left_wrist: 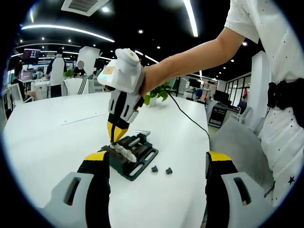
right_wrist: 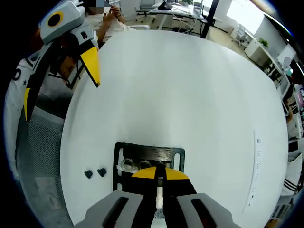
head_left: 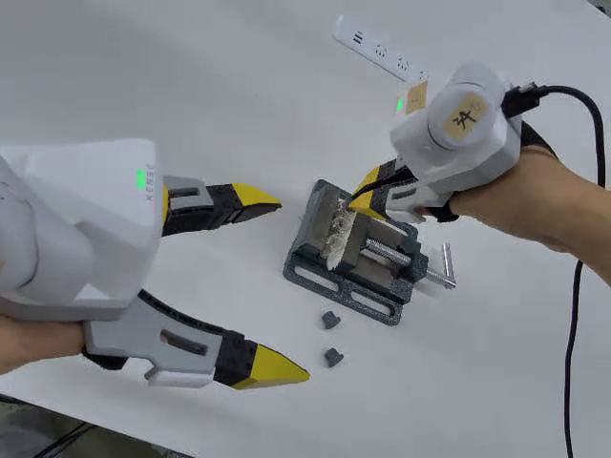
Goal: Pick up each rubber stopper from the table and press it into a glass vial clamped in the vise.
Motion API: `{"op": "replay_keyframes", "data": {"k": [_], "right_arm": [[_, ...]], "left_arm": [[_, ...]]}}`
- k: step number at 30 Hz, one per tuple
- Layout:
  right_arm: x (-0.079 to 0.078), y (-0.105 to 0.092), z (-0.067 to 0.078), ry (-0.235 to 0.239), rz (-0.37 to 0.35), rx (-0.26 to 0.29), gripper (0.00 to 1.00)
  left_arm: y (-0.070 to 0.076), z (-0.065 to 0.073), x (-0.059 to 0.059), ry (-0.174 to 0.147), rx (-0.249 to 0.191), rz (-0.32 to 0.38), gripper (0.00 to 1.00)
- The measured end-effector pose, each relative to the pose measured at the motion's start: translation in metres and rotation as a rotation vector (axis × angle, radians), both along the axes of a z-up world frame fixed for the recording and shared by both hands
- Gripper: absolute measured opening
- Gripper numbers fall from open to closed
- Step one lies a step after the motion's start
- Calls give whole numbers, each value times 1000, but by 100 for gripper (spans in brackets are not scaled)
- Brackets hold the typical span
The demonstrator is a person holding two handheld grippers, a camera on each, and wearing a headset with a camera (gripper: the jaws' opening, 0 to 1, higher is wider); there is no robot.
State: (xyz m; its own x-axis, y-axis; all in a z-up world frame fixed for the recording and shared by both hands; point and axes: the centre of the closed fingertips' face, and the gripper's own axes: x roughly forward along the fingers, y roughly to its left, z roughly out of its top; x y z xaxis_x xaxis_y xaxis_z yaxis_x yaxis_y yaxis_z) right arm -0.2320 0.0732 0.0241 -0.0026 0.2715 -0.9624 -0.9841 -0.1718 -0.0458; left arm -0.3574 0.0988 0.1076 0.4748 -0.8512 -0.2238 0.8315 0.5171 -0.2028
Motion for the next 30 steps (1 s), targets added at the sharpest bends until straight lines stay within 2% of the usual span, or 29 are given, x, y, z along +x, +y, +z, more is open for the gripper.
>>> {"op": "replay_keyframes", "data": {"k": [9,18,25,27,30], "right_arm": [[-2,-1,-1,-22,17,9,0],[-2,-1,-1,-74,52,23,0],[0,-1,1,-79,23,56,0],[1,1,1,-61,-23,78,0],[0,0,2,-69,-19,96,0]], "left_arm": [[1,0,-1,0,3,0,82],[-2,1,-3,-4,3,-2,82],[0,2,-6,-5,25,-13,82],[1,3,-6,-6,26,-12,82],[3,5,-5,-7,33,-5,82]]}}
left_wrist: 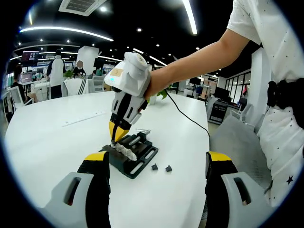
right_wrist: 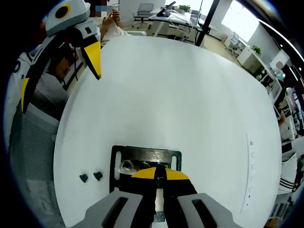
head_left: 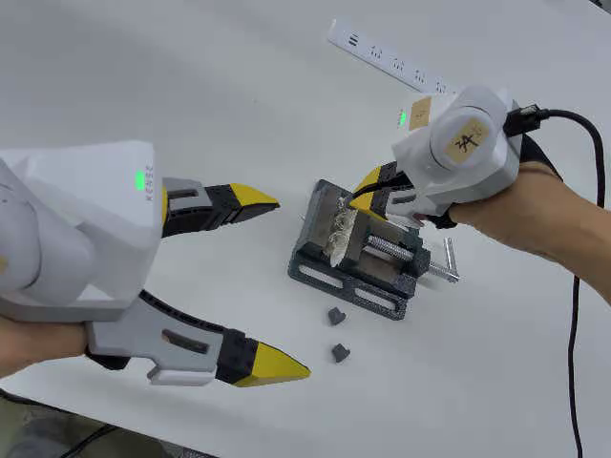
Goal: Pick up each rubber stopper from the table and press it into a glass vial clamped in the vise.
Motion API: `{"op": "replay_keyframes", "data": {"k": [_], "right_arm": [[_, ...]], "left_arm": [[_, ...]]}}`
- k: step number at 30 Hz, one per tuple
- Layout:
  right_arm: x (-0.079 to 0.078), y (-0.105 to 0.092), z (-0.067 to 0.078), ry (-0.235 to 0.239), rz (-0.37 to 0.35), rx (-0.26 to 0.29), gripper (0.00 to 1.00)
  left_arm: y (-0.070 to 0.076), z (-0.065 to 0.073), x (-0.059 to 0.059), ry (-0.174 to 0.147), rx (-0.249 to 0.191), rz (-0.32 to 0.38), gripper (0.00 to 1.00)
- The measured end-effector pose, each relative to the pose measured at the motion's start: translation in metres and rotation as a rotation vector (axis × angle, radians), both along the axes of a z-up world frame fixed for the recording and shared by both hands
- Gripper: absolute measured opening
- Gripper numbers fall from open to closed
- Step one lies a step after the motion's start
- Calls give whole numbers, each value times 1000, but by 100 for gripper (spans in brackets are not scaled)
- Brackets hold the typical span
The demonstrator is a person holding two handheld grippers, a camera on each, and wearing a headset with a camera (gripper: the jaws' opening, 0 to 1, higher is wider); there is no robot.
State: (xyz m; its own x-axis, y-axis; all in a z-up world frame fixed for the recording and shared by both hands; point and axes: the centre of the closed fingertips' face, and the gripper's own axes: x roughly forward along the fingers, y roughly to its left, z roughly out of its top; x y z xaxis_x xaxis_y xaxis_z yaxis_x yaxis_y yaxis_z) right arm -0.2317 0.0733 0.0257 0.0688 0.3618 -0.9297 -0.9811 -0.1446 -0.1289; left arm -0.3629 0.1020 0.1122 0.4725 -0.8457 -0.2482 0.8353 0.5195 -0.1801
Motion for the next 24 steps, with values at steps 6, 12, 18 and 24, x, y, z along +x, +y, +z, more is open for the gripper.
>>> {"op": "replay_keyframes", "data": {"k": [6,12,18,24], "right_arm": [[2,-1,2,10,-50,52,0],[2,1,2,15,-73,67,0],[2,0,3,14,-83,80,0],[1,1,4,34,-116,108,1]], "left_arm": [[1,1,0,0,9,-3,82],[0,3,-1,-1,20,-10,82],[-1,3,-2,-1,30,-16,82],[0,4,-2,-2,44,-22,81]]}}
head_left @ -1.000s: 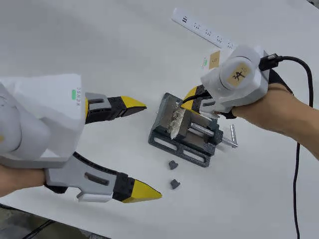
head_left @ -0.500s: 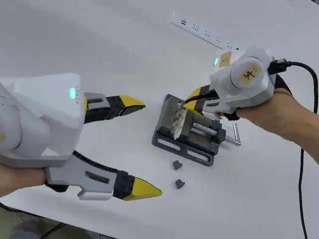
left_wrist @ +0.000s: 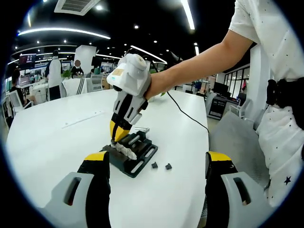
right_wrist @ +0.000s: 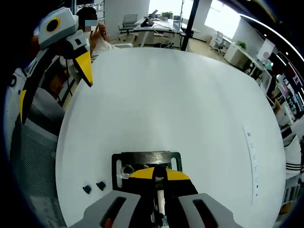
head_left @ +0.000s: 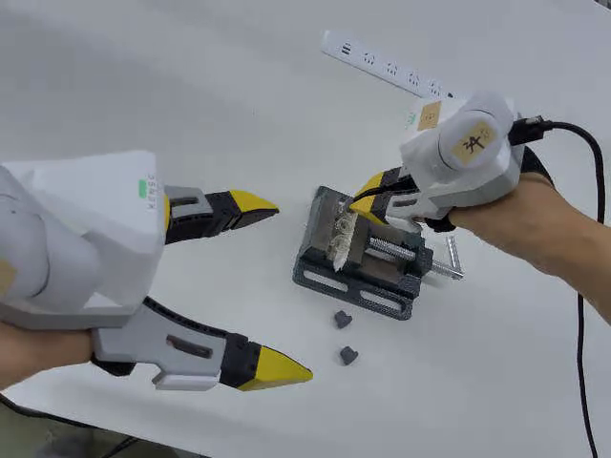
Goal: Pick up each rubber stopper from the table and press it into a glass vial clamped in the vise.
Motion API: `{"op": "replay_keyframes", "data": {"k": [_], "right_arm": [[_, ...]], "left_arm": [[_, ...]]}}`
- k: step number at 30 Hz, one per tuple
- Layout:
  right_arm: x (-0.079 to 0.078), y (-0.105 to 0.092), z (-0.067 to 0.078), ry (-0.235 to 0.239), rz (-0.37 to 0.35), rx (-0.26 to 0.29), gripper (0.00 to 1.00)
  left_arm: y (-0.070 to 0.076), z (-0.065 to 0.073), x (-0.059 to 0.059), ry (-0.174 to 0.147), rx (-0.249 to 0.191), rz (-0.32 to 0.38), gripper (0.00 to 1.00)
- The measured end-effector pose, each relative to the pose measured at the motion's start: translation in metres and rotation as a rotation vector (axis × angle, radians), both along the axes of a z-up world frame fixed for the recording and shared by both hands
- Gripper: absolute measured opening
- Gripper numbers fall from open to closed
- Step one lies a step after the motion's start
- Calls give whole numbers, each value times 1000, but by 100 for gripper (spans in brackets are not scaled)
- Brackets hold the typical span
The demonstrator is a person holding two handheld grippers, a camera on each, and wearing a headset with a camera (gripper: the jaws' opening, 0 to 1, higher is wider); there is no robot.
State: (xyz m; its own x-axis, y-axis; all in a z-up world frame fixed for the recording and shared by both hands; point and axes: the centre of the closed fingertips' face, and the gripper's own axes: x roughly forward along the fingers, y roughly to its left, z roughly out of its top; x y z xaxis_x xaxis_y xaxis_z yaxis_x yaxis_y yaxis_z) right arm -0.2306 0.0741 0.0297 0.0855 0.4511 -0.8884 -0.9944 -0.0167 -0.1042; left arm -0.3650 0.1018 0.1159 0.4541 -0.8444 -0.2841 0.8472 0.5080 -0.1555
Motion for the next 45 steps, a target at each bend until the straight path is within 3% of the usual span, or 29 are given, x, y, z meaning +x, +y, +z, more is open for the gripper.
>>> {"op": "replay_keyframes", "data": {"k": [13,24,35,45], "right_arm": [[-2,-7,20,0,-75,94,12],[-9,-22,36,-5,-123,167,33],[-22,-40,41,-11,-172,225,43],[-33,-60,45,9,-233,307,56]], "left_arm": [[-1,1,0,-6,28,-20,81],[-3,-1,-2,-3,57,-38,81],[-2,-3,-2,-5,96,-56,80],[-1,-9,-3,-12,158,-84,79]]}}
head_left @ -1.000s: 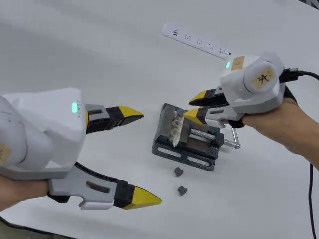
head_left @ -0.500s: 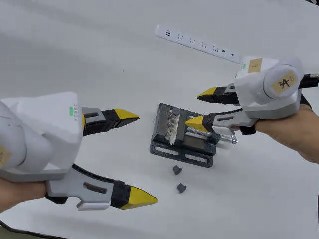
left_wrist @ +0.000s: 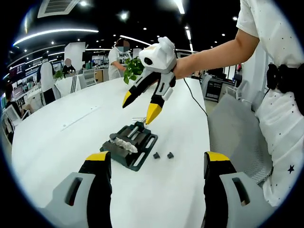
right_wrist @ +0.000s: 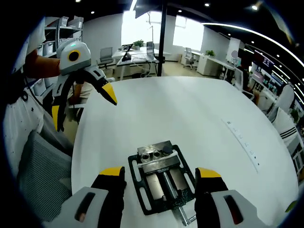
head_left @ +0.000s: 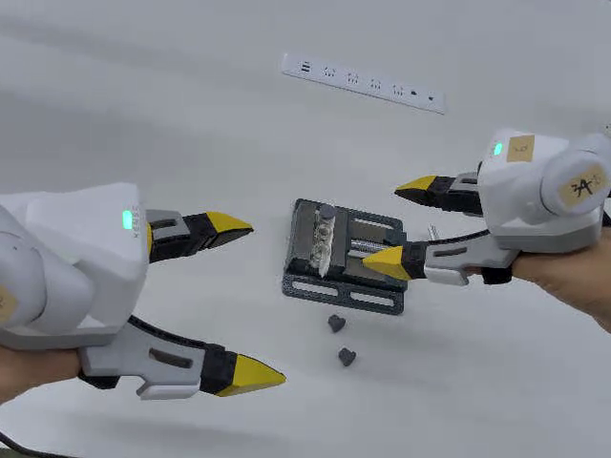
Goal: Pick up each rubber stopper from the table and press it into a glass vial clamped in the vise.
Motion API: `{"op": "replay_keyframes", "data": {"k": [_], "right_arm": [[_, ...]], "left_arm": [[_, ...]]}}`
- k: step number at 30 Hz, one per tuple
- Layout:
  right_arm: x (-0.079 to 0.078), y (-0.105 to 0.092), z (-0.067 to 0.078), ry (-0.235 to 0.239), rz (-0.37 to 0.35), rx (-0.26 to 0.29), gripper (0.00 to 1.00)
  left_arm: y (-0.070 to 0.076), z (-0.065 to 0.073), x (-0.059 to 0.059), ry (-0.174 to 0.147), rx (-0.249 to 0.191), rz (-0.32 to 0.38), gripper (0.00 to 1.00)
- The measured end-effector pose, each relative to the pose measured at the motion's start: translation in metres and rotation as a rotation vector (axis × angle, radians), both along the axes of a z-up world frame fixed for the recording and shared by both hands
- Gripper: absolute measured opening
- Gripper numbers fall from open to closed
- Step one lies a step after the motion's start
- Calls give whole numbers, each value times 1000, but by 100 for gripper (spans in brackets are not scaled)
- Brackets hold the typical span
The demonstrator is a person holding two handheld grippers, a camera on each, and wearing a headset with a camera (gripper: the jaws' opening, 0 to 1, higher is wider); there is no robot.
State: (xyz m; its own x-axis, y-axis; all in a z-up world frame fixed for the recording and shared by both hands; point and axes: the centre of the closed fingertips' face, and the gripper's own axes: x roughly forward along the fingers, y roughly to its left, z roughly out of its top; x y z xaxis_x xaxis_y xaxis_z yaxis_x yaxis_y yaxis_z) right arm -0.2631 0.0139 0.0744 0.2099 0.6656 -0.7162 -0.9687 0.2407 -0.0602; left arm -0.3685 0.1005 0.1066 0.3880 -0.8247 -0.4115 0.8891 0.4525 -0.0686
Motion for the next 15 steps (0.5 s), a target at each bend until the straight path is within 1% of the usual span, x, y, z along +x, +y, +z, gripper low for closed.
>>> {"op": "replay_keyframes", "data": {"k": [3,6,11,15], "right_arm": [[-6,-5,0,4,-7,29,62],[-16,-9,0,4,-13,57,68],[-29,-18,-1,8,-21,80,74],[-35,-27,-2,10,-31,94,77]], "left_arm": [[-1,-1,-1,-1,11,-9,79],[-2,-3,-1,-1,28,-23,79],[-5,-5,-2,-2,47,-43,78],[-6,-7,-2,-6,70,-61,78]]}}
